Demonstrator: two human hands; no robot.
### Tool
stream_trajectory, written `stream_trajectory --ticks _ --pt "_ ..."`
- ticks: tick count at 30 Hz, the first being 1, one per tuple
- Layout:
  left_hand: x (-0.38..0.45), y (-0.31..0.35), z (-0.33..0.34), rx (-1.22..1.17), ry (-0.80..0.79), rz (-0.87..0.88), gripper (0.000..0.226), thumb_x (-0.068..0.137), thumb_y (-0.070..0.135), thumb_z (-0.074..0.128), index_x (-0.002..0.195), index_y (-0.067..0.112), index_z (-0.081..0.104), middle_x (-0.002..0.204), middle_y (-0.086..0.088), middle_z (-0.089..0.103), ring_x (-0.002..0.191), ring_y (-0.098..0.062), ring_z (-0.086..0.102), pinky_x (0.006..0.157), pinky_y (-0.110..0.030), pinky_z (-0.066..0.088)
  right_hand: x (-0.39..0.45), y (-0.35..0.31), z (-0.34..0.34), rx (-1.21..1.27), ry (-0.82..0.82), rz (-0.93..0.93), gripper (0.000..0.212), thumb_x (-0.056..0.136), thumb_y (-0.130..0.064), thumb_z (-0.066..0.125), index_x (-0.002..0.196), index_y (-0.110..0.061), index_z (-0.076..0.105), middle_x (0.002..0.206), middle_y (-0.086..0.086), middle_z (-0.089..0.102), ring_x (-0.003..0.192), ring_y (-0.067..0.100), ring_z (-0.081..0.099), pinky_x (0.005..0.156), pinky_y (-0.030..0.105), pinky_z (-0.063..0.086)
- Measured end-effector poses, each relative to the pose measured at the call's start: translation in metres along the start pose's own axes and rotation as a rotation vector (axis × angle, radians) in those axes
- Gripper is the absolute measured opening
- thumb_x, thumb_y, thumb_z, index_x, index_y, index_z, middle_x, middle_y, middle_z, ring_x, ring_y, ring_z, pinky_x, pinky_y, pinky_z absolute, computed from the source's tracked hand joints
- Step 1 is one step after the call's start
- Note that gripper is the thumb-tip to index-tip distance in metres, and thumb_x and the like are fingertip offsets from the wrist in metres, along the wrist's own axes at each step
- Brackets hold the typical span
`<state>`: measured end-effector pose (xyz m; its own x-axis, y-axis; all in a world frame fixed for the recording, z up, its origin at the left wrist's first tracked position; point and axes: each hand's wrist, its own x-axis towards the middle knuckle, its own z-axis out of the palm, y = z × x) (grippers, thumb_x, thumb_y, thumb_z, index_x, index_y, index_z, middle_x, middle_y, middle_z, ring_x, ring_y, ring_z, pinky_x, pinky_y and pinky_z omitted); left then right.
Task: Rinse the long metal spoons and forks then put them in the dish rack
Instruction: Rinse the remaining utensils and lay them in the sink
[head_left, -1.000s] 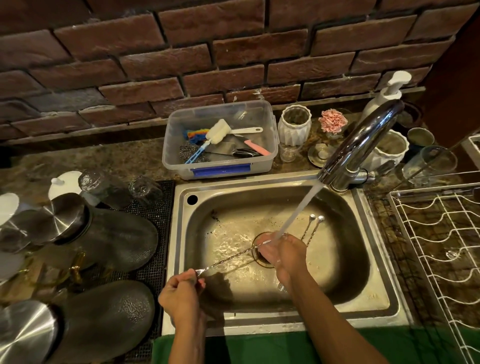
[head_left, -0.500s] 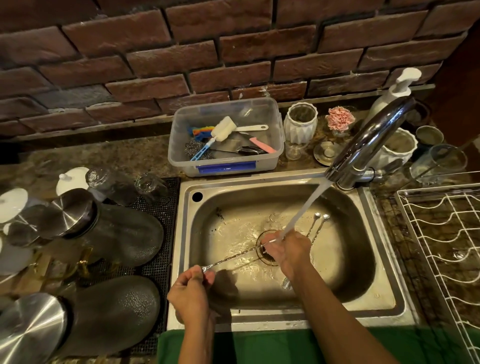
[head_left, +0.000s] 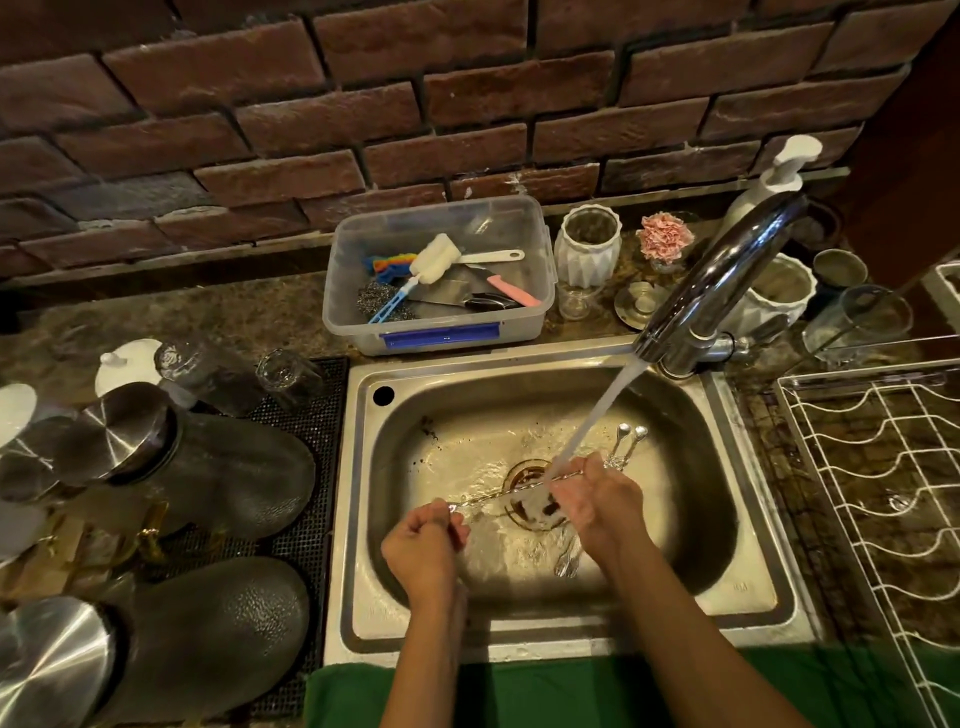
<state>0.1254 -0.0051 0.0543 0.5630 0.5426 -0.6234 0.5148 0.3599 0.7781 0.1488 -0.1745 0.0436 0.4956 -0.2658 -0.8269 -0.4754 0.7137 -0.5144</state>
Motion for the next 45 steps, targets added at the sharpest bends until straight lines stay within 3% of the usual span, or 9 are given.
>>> stream_trajectory --ticks 5,15,19,24,28,32,37,40,45 --pt "-0.019 -0.017 0.035 0.146 -0.121 0.062 0.021 0.093 -0.003 0.059 0.075 -0.007 0.067 0.054 -0.006 0.058 0.052 -0.018 0.051 0.056 -0.032 0.046 -0.015 0.027 0.013 -0.034 -0.199 0.122 0.028 0.097 -0.014 0.059 0.109 0.011 0.063 0.096 0.026 0.072 0.082 0.037 0.071 0.072 0.044 0.061" --pt "-0.021 -0.028 0.067 -0.087 -0.138 -0.146 0.015 0.097 0.009 0.061 0.084 0.003 0.065 0.067 -0.002 0.067 0.062 -0.013 0.063 0.065 -0.028 0.057 -0.001 0.001 -0.009 0.072 0.020 0.017 0.003 0.090 0.008 0.065 0.088 0.009 0.065 0.082 0.021 0.072 0.076 0.026 0.074 0.076 0.036 0.063" --pt "-0.040 -0.033 0.081 -0.159 -0.193 -0.278 0.008 0.094 0.004 0.065 0.096 -0.002 0.069 0.092 -0.016 0.075 0.081 -0.023 0.074 0.069 -0.030 0.062 -0.009 0.002 -0.016 -0.003 -0.018 0.018 0.004 0.089 0.009 0.064 0.087 0.009 0.067 0.083 0.021 0.074 0.082 0.028 0.073 0.068 0.031 0.061" --pt "-0.029 -0.020 0.081 -0.307 -0.119 -0.315 0.011 0.094 0.002 0.063 0.104 -0.003 0.062 0.112 -0.022 0.068 0.101 -0.031 0.071 0.095 -0.041 0.058 -0.002 -0.021 -0.039 0.075 -0.064 -0.107 0.035 0.079 0.025 0.047 0.062 -0.004 0.054 0.066 0.011 0.057 0.052 0.014 0.058 0.050 0.020 0.052" --pt "-0.045 -0.028 0.085 -0.290 -0.216 -0.376 0.013 0.092 0.001 0.064 0.103 -0.005 0.066 0.100 -0.024 0.073 0.064 -0.017 0.074 0.059 -0.024 0.061 -0.007 -0.009 -0.031 0.012 -0.063 -0.090 0.012 0.090 0.013 0.059 0.084 0.007 0.067 0.076 0.015 0.076 0.075 0.024 0.076 0.065 0.027 0.061" --pt "-0.034 -0.025 0.079 -0.334 -0.200 -0.368 0.025 0.094 0.007 0.064 0.114 -0.008 0.062 0.110 -0.027 0.072 0.087 -0.029 0.077 0.084 -0.037 0.062 0.000 -0.020 -0.046 0.008 -0.085 -0.100 0.024 0.086 0.021 0.047 0.082 0.004 0.064 0.073 0.012 0.062 0.059 0.017 0.061 0.067 0.032 0.057" --pt "-0.034 -0.023 0.077 -0.413 -0.149 -0.348 0.044 0.095 0.008 0.064 0.135 -0.005 0.052 0.121 -0.022 0.065 0.083 -0.028 0.074 0.078 -0.035 0.064 -0.001 -0.004 -0.029 0.118 -0.023 -0.057 0.006 0.092 0.008 0.060 0.094 0.004 0.064 0.087 0.017 0.069 0.079 0.024 0.069 0.069 0.029 0.063" --pt "-0.033 -0.022 0.070 -0.324 -0.129 -0.328 0.028 0.094 0.009 0.067 0.117 -0.006 0.063 0.101 -0.020 0.070 0.085 -0.027 0.071 0.082 -0.037 0.061 -0.009 0.017 -0.003 0.133 -0.156 0.054 0.016 0.093 0.003 0.061 0.106 0.012 0.063 0.106 0.028 0.072 0.099 0.034 0.073 0.080 0.035 0.060" --pt "-0.005 0.010 0.032 -0.303 0.015 -0.198 0.016 0.094 -0.002 0.060 0.082 0.002 0.069 0.069 -0.010 0.072 0.054 -0.016 0.065 0.047 -0.026 0.054 -0.013 0.031 0.021 0.258 -0.213 0.229 0.021 0.093 0.003 0.060 0.113 0.010 0.061 0.116 0.030 0.065 0.098 0.031 0.069 0.074 0.036 0.061"
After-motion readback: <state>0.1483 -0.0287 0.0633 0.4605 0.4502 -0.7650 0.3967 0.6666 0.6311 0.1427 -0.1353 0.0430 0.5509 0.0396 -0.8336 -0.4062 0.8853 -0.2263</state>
